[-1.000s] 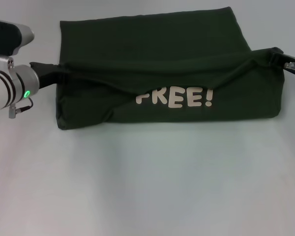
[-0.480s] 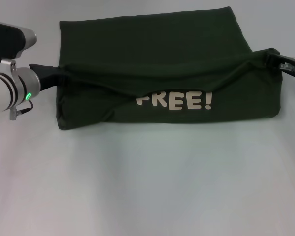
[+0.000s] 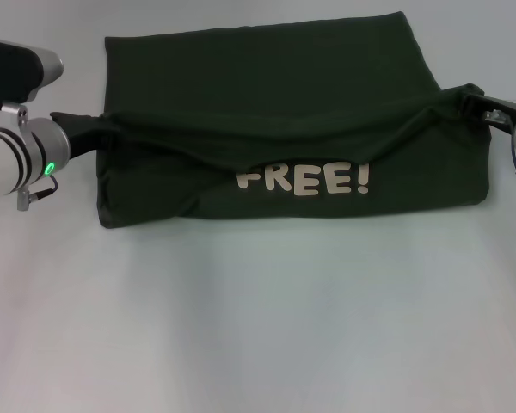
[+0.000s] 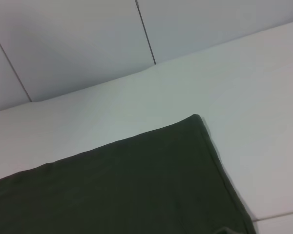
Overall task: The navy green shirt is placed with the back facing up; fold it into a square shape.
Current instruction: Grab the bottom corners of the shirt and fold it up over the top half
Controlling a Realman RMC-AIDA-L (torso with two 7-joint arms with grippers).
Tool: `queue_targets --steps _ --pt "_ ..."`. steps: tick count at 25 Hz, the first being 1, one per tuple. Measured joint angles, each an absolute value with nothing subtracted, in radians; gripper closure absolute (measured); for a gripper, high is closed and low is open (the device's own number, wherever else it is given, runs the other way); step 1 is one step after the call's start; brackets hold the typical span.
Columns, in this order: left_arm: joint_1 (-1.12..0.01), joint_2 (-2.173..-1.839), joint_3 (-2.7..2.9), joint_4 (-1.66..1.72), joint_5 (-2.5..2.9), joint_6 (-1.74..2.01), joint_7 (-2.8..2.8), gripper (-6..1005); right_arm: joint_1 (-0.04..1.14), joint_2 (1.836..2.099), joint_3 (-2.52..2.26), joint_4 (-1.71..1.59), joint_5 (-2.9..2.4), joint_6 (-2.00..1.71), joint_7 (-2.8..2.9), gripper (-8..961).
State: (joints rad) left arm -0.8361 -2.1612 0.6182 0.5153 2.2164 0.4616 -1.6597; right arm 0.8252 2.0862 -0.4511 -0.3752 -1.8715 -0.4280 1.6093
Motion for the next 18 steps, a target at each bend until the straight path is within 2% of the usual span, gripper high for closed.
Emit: queue_targets --steps 12,14,16,18 --pt "-0.840 -2.164 0.617 0.511 2.163 0.448 -1.668 980 0.832 2.084 -0.452 -0.376 -1.817 -0.436 1.527 860" --pt "-0.837 -2.164 0.617 0.511 2.148 0.442 -1.668 941 0.834 2.080 -0.454 -0.375 -1.817 -0.436 1.522 858" --pt "-0.836 -2.165 0.617 0.511 2.142 0.438 -1.669 902 0.834 2.079 -0.454 -0.374 -1.816 -0.435 1.521 659" --pt "-0.836 -2.165 0.617 0.511 2.141 0.437 -1.669 863 0.835 2.074 -0.454 -0.374 -1.816 -0.432 1.521 578"
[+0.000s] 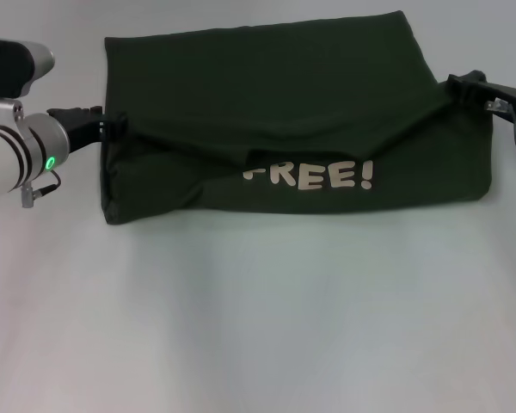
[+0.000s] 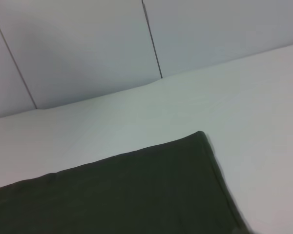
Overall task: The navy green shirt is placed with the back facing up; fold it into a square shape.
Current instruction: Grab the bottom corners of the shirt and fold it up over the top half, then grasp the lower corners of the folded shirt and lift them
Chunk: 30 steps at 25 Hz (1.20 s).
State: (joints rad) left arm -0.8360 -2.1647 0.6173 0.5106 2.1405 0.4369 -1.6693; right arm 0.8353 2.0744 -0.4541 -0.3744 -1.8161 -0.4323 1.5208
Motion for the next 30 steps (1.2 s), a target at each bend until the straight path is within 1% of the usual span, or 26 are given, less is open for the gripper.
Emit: queue_targets --steps 2,4,8,12,14,15,17,19,20,22,23,27,29,30 --pt "-0.837 -2.165 0.617 0.511 2.140 0.437 -1.669 824 0.835 2.073 -0.454 -0.374 -1.816 -0.431 1.521 498" --pt "-0.838 -2.165 0.618 0.511 2.140 0.437 -1.670 762 0.837 2.071 -0.454 -0.374 -1.817 -0.430 1.524 417" --pt "-0.840 -2.164 0.617 0.511 2.140 0.437 -1.671 638 0.841 2.071 -0.480 -0.374 -1.821 -0.428 1.527 330" --pt "-0.834 -2.164 0.618 0.512 2.119 0.444 -1.674 390 0.838 2.070 -0.497 -0.378 -1.818 -0.427 1.529 243" --pt "-0.826 -2.160 0.619 0.519 2.117 0.473 -1.687 322 0.829 2.064 -0.492 -0.382 -1.816 -0.431 1.537 200" --pt "-0.820 -2.157 0.619 0.524 2.118 0.497 -1.697 289 0.822 2.058 -0.489 -0.383 -1.814 -0.443 1.549 178" --pt "-0.796 -2.139 0.619 0.544 2.120 0.609 -1.729 221 0.800 2.040 -0.487 -0.385 -1.810 -0.498 1.588 116" --pt "-0.774 -2.115 0.617 0.558 2.119 0.724 -1.753 158 0.767 2.016 -0.486 -0.392 -1.809 -0.592 1.633 54" --pt "-0.758 -2.096 0.614 0.567 2.118 0.813 -1.765 128 0.750 2.007 -0.486 -0.398 -1.809 -0.638 1.651 23" --pt "-0.731 -2.077 0.610 0.587 2.117 0.928 -1.773 69 0.711 1.988 -0.484 -0.420 -1.808 -0.745 1.681 25" --pt "-0.722 -2.072 0.611 0.598 2.117 0.965 -1.774 40 0.692 1.982 -0.485 -0.432 -1.808 -0.797 1.690 27" --pt "-0.646 -2.063 0.610 0.686 2.118 1.144 -1.776 40 0.612 1.950 -0.491 -0.476 -1.811 -0.977 1.703 29" --pt "-0.620 -2.054 0.614 0.712 2.121 1.205 -1.788 40 0.579 1.928 -0.495 -0.482 -1.816 -1.042 1.703 29" --pt "-0.610 -2.042 0.622 0.717 2.124 1.237 -1.801 40 0.567 1.918 -0.497 -0.482 -1.817 -1.069 1.703 29"
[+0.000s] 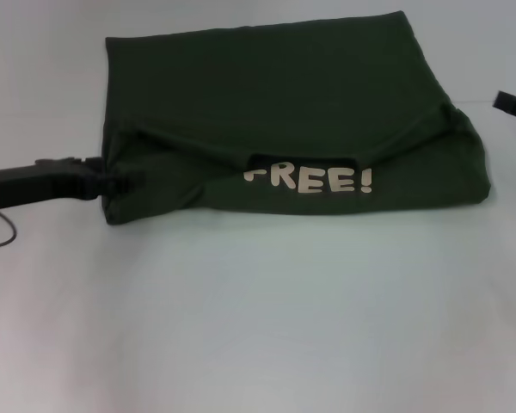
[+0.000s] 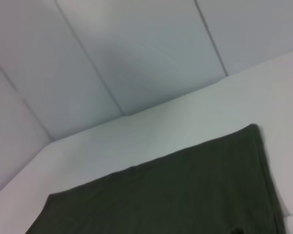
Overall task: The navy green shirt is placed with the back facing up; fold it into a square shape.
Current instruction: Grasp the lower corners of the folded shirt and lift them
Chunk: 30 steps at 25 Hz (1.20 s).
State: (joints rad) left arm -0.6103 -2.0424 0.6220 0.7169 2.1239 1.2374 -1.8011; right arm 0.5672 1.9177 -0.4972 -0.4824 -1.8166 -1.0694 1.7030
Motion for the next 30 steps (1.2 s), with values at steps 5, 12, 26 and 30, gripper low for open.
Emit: queue_targets --steps 5,12,26,30 --pt "-0.596 -2.001 0.652 0.698 2.152 1.270 -1.880 40 0.527 1.869 -0.533 -0.481 -1.843 -1.153 1.722 29" --pt "-0.642 -2.014 0.657 0.695 2.294 1.243 -1.955 41 0.553 1.845 -0.543 -0.488 -2.006 -1.158 1.788 29" --pt "-0.654 -2.070 0.810 0.684 2.309 1.024 -1.946 42 0.561 1.835 -0.543 -0.489 -2.025 -1.165 1.792 29" --pt "-0.673 -2.072 0.839 0.645 2.309 0.968 -1.948 45 0.560 1.835 -0.543 -0.490 -2.025 -1.164 1.793 29"
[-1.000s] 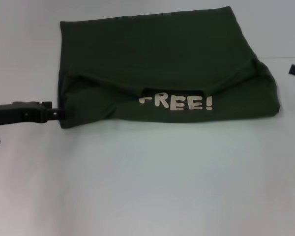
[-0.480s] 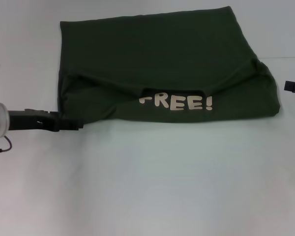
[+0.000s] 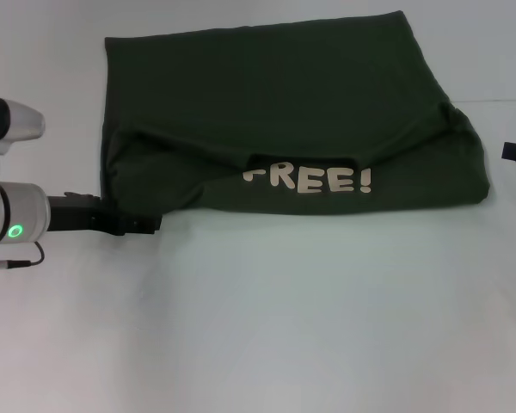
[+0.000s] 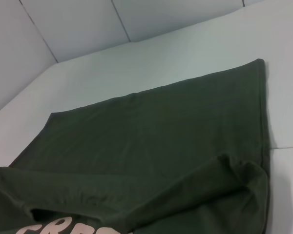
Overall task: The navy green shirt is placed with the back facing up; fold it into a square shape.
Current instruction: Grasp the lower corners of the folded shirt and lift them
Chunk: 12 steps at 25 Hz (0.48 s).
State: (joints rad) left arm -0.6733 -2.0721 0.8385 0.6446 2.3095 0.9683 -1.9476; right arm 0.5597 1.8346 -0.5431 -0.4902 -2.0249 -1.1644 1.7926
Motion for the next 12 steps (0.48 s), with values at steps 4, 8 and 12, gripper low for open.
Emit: queue_targets --steps 4,8,12 --pt "-0.685 -2.072 0.841 0.619 2.310 0.930 -1.945 53 0.559 1.835 -0.543 -0.491 -2.025 -1.160 1.793 29" --pt "-0.691 -2.072 0.841 0.614 2.316 0.914 -1.948 65 0.557 1.833 -0.541 -0.491 -2.025 -1.160 1.793 29" --pt "-0.704 -2.074 0.841 0.596 2.319 0.904 -1.947 77 0.557 1.833 -0.537 -0.491 -2.025 -1.160 1.793 29"
